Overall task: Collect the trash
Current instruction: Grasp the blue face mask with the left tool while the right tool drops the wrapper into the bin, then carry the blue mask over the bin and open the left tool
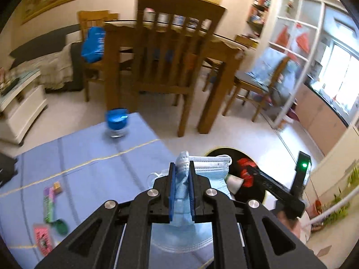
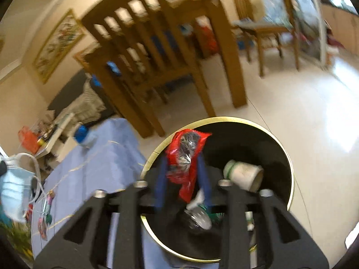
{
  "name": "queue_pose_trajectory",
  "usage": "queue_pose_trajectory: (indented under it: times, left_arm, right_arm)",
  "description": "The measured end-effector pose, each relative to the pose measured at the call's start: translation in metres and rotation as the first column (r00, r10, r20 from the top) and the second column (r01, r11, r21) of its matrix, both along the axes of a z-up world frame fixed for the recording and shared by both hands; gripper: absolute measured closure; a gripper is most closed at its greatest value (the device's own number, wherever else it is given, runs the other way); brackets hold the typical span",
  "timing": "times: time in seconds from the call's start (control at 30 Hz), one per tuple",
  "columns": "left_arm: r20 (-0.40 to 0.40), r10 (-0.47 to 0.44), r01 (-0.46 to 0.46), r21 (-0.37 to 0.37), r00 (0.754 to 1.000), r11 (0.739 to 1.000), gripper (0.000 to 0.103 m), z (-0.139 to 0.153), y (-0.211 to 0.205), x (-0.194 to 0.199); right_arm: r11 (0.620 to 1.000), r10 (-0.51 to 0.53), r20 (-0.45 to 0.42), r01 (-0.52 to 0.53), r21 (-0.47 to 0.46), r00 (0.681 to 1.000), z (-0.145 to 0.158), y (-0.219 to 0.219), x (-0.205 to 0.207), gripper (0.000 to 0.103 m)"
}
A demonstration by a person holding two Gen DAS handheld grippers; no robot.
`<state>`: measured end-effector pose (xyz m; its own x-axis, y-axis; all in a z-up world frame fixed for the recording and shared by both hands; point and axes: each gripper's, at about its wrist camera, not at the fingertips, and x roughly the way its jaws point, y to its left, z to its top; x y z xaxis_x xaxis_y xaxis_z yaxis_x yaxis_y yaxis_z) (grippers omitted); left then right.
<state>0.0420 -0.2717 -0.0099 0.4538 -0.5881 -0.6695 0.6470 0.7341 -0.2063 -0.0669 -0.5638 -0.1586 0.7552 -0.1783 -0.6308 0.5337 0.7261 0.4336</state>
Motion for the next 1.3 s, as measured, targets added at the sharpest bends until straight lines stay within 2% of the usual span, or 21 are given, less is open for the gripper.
queue_pose_trajectory:
  times: [0.03,0.07,0.1,0.23,0.37,0.5,0.7,0.83,0.93,1.03,1.1,1.13,1.17,1.3]
  left_arm:
    - [-0.003,-0.020,0.020,0.006,1.000,1.000,0.094,-0.003,-0.012,-0.001]
    - [-0.012,-0.046,0.046,0.009,0.999,0.999,0.094,-0.006,-0.026,-0.003]
    - [-0.016,-0.059,0.059,0.009,0.998,0.998,0.094,-0.008,-0.032,-0.004]
    - [-0.036,-0.118,0.119,0.029,0.992,0.992,0.094,-0.021,-0.072,-0.009]
    - [-0.031,-0.163,0.165,0.065,0.986,0.984,0.094,-0.031,-0.105,-0.012]
    - [-0.008,-0.193,0.193,0.102,0.981,0.976,0.091,-0.041,-0.136,-0.016]
    - [0.006,-0.235,0.232,0.127,0.972,0.964,0.075,-0.053,-0.162,-0.020]
    - [0.002,-0.238,0.236,0.130,0.971,0.963,0.073,-0.057,-0.161,-0.021]
    - [0.015,-0.227,0.223,0.135,0.974,0.965,0.065,-0.055,-0.153,-0.022]
    - [0.038,-0.197,0.190,0.132,0.980,0.973,0.048,-0.050,-0.138,-0.023]
    - [0.057,-0.168,0.160,0.131,0.984,0.978,0.026,-0.046,-0.128,-0.023]
    - [0.070,-0.150,0.140,0.130,0.986,0.982,0.020,-0.044,-0.119,-0.023]
    - [0.076,-0.136,0.125,0.128,0.988,0.984,0.009,-0.042,-0.111,-0.023]
    - [0.072,-0.069,0.060,0.120,0.995,0.991,0.007,-0.041,-0.072,-0.020]
  right_arm:
    - [0.999,-0.047,0.000,0.047,0.014,0.999,-0.002,-0.007,-0.006,0.029]
    - [0.996,-0.088,0.008,0.088,0.019,0.996,-0.003,-0.009,-0.013,0.013]
    - [0.993,-0.115,0.033,0.114,0.034,0.993,-0.002,-0.013,-0.019,0.011]
    - [0.980,-0.196,0.114,0.192,0.043,0.974,0.001,-0.022,-0.043,0.011]
    - [0.949,-0.315,0.199,0.312,0.045,0.928,0.006,-0.033,-0.074,0.006]
    - [0.919,-0.394,0.231,0.384,0.089,0.890,0.001,-0.047,-0.097,0.006]
    - [0.906,-0.423,0.231,0.406,0.118,0.876,-0.004,-0.056,-0.108,0.006]
    - [0.902,-0.432,0.239,0.413,0.125,0.870,-0.003,-0.058,-0.113,0.006]
    - [0.899,-0.438,0.239,0.420,0.127,0.866,-0.003,-0.058,-0.116,0.006]
    - [0.906,-0.423,0.226,0.407,0.115,0.877,-0.002,-0.054,-0.111,0.006]
    - [0.915,-0.403,0.217,0.391,0.098,0.889,0.000,-0.049,-0.105,0.006]
    - [0.919,-0.395,0.213,0.385,0.089,0.893,0.001,-0.047,-0.103,0.006]
    - [0.923,-0.384,0.207,0.376,0.076,0.900,0.003,-0.045,-0.099,0.006]
    - [0.949,-0.313,0.180,0.316,0.014,0.933,0.010,-0.031,-0.079,0.006]
